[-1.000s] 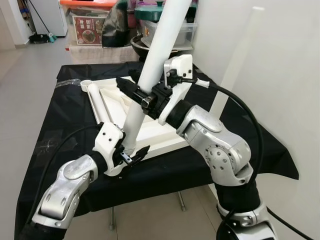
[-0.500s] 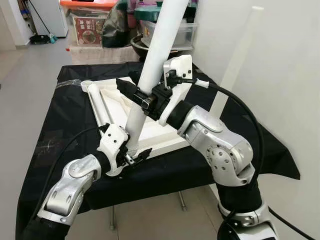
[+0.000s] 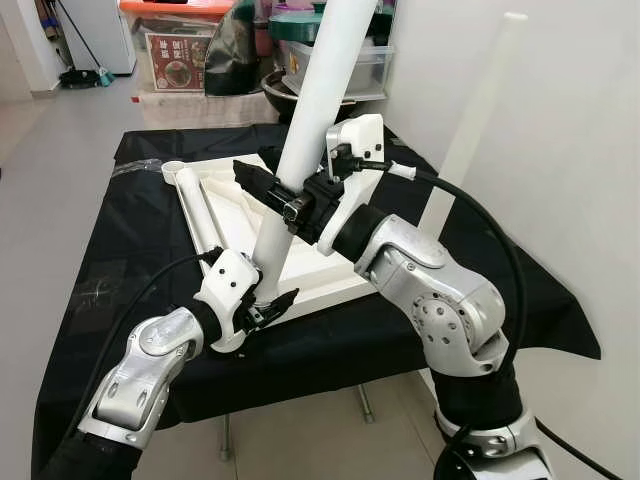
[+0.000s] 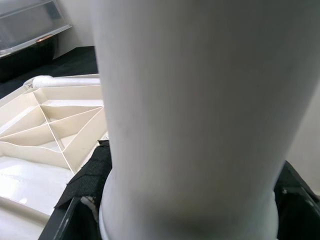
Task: Building children table
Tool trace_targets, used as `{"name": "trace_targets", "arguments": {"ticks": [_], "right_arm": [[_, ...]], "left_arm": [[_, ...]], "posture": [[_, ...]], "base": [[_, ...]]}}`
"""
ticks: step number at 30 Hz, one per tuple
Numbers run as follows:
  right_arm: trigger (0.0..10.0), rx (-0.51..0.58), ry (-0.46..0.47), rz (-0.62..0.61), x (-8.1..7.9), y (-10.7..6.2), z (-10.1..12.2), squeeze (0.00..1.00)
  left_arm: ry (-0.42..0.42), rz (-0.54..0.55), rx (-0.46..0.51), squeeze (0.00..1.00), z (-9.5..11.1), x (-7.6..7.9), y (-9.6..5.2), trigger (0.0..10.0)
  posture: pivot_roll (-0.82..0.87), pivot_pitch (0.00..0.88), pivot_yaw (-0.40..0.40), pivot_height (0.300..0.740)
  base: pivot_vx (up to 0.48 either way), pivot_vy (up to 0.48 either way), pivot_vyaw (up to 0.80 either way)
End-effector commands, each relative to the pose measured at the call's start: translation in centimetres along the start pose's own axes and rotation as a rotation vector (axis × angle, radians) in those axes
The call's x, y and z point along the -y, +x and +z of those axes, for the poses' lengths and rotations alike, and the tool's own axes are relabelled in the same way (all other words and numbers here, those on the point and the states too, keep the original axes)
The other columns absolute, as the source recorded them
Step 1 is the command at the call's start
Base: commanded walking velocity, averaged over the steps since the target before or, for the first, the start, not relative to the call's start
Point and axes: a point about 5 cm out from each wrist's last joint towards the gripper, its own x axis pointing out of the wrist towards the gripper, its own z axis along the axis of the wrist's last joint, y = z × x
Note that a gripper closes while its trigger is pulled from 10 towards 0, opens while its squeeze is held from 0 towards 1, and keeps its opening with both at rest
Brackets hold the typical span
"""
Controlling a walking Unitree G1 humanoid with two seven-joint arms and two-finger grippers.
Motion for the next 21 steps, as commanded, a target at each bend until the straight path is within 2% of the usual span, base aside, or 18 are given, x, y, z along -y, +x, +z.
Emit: {"name": "trace_targets", "arguments": {"ticks": [1, 3, 4, 5, 11, 12, 21], "right_arm": [[10.0, 0.01, 0.048, 0.039, -0.9, 0.4, -0.2, 0.0], [10.0, 0.01, 0.049, 0.036, -0.8, 0.4, -0.2, 0.0], [10.0, 0.014, 0.063, 0.038, -0.8, 0.4, -0.2, 0.0], [10.0, 0.017, 0.078, 0.037, -0.8, 0.4, -0.2, 1.0], [10.0, 0.004, 0.061, 0.026, -0.7, 0.3, -0.5, 1.0], [10.0, -0.002, 0.054, 0.018, -0.7, 0.3, -0.7, 0.0], [10.0, 0.004, 0.082, -0.018, -0.6, 0.2, -2.2, 0.0]], "left_arm": [[0.022, -0.014, 0.015, 0.0, 0.4, 0.5, 0.8, 2.8], [0.021, -0.013, 0.011, 0.0, 0.4, 0.6, 0.8, 2.8], [0.019, -0.015, 0.008, 0.0, 0.4, 0.6, 0.9, 10.0], [0.016, -0.016, 0.015, 0.0, 0.5, 0.6, 1.0, 10.0], [0.017, -0.011, 0.025, 0.0, 0.7, 0.5, 1.1, 10.0], [0.015, -0.009, 0.03, 0.0, 0.8, 0.5, 1.1, 10.0], [-0.004, -0.031, 0.06, 0.0, 1.4, 1.1, 1.2, 10.0]], "posture": [[0.03, 0.0, -0.056, 0.74], [0.03, 0.0, -0.056, 0.74], [0.03, 0.0, -0.056, 0.74], [0.03, 0.0, -0.056, 0.74], [0.03, 0.0, -0.058, 0.74], [0.04, 0.0, -0.06, 0.74], [0.04, 0.0, -0.061, 0.74]], "base": [[0.0, 0.0, 0.0], [0.0, 0.0, 0.0], [0.0, 0.0, 0.0], [0.0, 0.0, 0.0], [0.0, 0.0, 0.0], [0.0, 0.0, 0.0], [0.0, 0.0, 0.0]]}}
